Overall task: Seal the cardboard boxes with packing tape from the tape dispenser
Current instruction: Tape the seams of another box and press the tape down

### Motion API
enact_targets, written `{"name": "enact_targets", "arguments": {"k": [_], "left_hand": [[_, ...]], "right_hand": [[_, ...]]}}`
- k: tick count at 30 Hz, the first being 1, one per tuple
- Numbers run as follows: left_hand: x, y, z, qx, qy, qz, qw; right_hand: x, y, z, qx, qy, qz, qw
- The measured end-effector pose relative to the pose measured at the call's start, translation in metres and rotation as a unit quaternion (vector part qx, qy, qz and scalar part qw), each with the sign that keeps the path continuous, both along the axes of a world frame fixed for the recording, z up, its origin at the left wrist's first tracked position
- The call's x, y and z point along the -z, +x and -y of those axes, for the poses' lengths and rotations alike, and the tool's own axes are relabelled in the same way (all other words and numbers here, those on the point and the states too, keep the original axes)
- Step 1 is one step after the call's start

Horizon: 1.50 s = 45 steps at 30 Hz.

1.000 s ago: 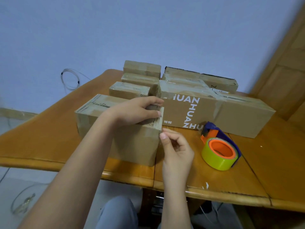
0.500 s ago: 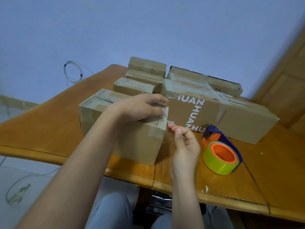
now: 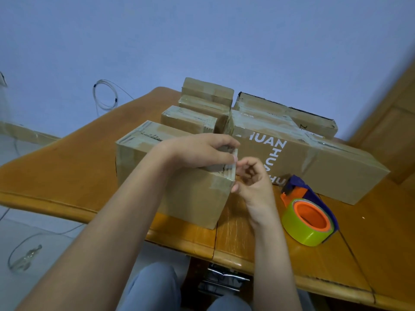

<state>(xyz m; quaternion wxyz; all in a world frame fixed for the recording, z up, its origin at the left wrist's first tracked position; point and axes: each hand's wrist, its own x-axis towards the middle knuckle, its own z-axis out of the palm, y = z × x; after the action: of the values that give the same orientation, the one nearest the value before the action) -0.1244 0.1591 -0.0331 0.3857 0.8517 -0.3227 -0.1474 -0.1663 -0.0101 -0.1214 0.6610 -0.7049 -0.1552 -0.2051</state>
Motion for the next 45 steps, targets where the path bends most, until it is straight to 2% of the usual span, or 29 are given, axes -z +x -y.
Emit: {"name": "enact_targets", "arguments": {"k": [3, 6, 10, 13, 16, 18, 20, 23, 25, 27, 29, 31, 32, 34, 35, 38, 41, 45], "left_hand": [[0.0, 0.0, 0.0, 0.003, 0.005, -0.005, 1.0], [-0.002, -0.001, 0.0, -0.005, -0.019, -0.018, 1.0], [0.001, 0.002, 0.0, -0.01, -0.04, -0.02, 0.999], [0.002, 0.005, 0.001, -0.012, -0.046, -0.023, 0.999], [-0.001, 0.002, 0.0, -0.011, -0.052, -0.03, 0.998], [-0.004, 0.0, 0.0, -0.015, -0.054, -0.024, 0.998], [-0.008, -0.001, -0.002, -0.043, -0.104, -0.028, 0.993], [-0.013, -0.003, -0.011, -0.112, -0.278, -0.074, 0.951], [-0.019, -0.006, -0.022, -0.147, -0.307, -0.017, 0.94], [-0.024, -0.01, -0.037, -0.172, -0.247, 0.074, 0.951], [-0.023, -0.013, -0.058, -0.186, -0.11, 0.174, 0.961], [-0.015, -0.017, -0.08, -0.159, 0.045, 0.194, 0.967], [-0.01, -0.02, -0.088, -0.136, 0.129, 0.187, 0.964], [0.0, -0.026, -0.096, -0.101, 0.291, 0.202, 0.93], [0.004, -0.028, -0.095, -0.097, 0.329, 0.226, 0.912], [0.005, -0.036, -0.09, -0.107, 0.327, 0.301, 0.89], [0.007, -0.043, -0.086, -0.103, 0.321, 0.313, 0.888], [-0.006, -0.05, -0.075, -0.085, 0.325, 0.359, 0.871]], "right_hand": [[-0.012, 0.007, 0.008, -0.002, -0.107, 0.007, 0.994], [-0.014, 0.001, 0.008, -0.018, -0.095, 0.016, 0.995], [-0.016, -0.01, 0.02, -0.043, -0.142, 0.003, 0.989], [-0.025, -0.011, 0.013, 0.003, -0.219, -0.01, 0.976], [-0.038, -0.01, 0.011, 0.055, -0.309, 0.021, 0.949], [-0.05, -0.015, 0.016, 0.076, -0.324, 0.02, 0.943], [-0.064, -0.023, 0.015, 0.098, -0.311, 0.041, 0.945], [-0.08, -0.035, -0.002, 0.129, -0.309, 0.095, 0.937], [-0.083, -0.036, -0.02, 0.126, -0.353, 0.085, 0.923], [-0.08, -0.034, -0.037, 0.116, -0.443, 0.042, 0.888], [-0.074, -0.032, -0.05, 0.116, -0.542, -0.023, 0.832], [-0.066, -0.032, -0.058, 0.121, -0.598, -0.056, 0.791], [-0.065, -0.032, -0.06, 0.128, -0.606, -0.058, 0.783], [-0.067, -0.032, -0.061, 0.132, -0.608, -0.055, 0.781], [-0.069, -0.034, -0.061, 0.129, -0.611, -0.058, 0.779], [-0.073, -0.038, -0.058, 0.124, -0.619, -0.065, 0.773], [-0.072, -0.044, -0.053, 0.133, -0.619, -0.062, 0.771], [-0.08, -0.051, -0.04, 0.123, -0.65, -0.058, 0.747]]}}
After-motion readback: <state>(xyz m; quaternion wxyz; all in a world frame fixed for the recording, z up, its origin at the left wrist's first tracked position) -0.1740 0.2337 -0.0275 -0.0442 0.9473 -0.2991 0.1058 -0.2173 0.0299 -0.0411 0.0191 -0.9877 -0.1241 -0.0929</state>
